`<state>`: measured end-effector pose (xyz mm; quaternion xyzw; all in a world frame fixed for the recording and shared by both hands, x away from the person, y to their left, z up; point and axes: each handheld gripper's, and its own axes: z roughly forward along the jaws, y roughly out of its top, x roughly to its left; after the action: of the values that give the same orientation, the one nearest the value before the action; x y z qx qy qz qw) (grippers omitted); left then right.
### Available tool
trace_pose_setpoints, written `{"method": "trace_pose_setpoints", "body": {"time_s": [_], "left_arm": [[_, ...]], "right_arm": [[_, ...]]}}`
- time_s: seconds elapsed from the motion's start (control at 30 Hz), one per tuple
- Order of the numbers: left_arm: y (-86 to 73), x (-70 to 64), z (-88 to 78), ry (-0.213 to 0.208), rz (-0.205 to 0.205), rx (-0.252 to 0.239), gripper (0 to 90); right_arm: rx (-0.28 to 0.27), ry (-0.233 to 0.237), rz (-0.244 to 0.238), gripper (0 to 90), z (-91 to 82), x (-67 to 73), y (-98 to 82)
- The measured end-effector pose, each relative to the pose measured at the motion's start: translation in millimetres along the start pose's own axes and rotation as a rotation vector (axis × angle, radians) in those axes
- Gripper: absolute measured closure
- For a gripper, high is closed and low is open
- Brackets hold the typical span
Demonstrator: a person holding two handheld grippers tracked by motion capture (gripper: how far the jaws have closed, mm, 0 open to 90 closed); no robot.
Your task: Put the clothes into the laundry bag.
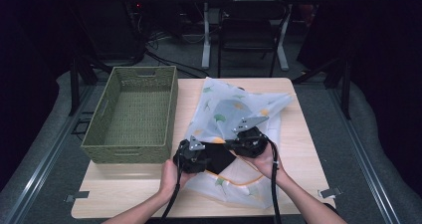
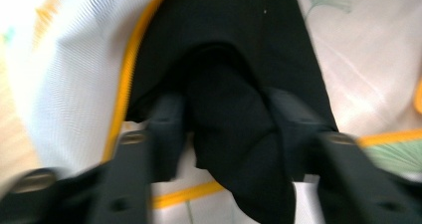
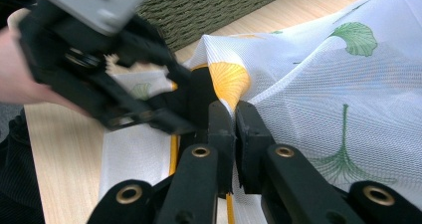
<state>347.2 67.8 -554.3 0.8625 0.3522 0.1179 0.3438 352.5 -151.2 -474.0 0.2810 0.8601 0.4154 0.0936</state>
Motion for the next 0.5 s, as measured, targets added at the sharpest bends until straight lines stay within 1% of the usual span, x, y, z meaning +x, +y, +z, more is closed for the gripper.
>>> {"method": "trace_pose_setpoints", "body": {"time_s": [0.07,0.1,0.13,0.2,0.23,0.27,0.37,0.4,0.47,0.5], "left_arm": [[0.5,-0.2,7.1,0.003,-0.01,-0.006,75.8],[1.7,0.3,9.1,0.002,-0.008,-0.011,78.9],[3.2,0.7,10.3,0.001,-0.021,-0.014,80.7],[6.2,1.1,13.4,0.008,-0.048,-0.033,81.9],[6.2,1.1,13.4,0.008,-0.048,-0.033,82.1],[9.5,1.4,16.4,0.011,-0.077,-0.056,82.2],[15.4,1.3,19.7,0.01,-0.112,-0.099,82.4],[17.8,1.7,19.9,0.009,-0.121,-0.111,82.4],[23.0,1.2,20.5,0.026,-0.135,-0.151,82.5],[23.0,1.2,20.5,0.026,-0.135,-0.151,82.5]], "right_arm": [[-0.002,0.001,-0.001,87.3,-0.5,0.5,0.3],[-0.004,0.004,-0.001,87.2,-0.9,0.4,0.4],[-0.006,0.006,0.001,87.3,-1.4,0.4,0.6],[-0.015,0.01,0.006,87.3,-2.3,0.2,1.4],[-0.015,0.01,0.006,87.3,-2.3,0.2,1.4],[-0.025,0.014,0.007,87.2,-4.1,0.4,3.1],[-0.046,0.021,0.012,87.3,-7.6,1.2,5.2],[-0.052,0.021,0.011,87.3,-8.6,1.7,5.6],[-0.061,0.027,0.017,87.3,-10.1,2.1,6.0],[-0.061,0.027,0.017,87.3,-10.1,2.1,6.0]]}}
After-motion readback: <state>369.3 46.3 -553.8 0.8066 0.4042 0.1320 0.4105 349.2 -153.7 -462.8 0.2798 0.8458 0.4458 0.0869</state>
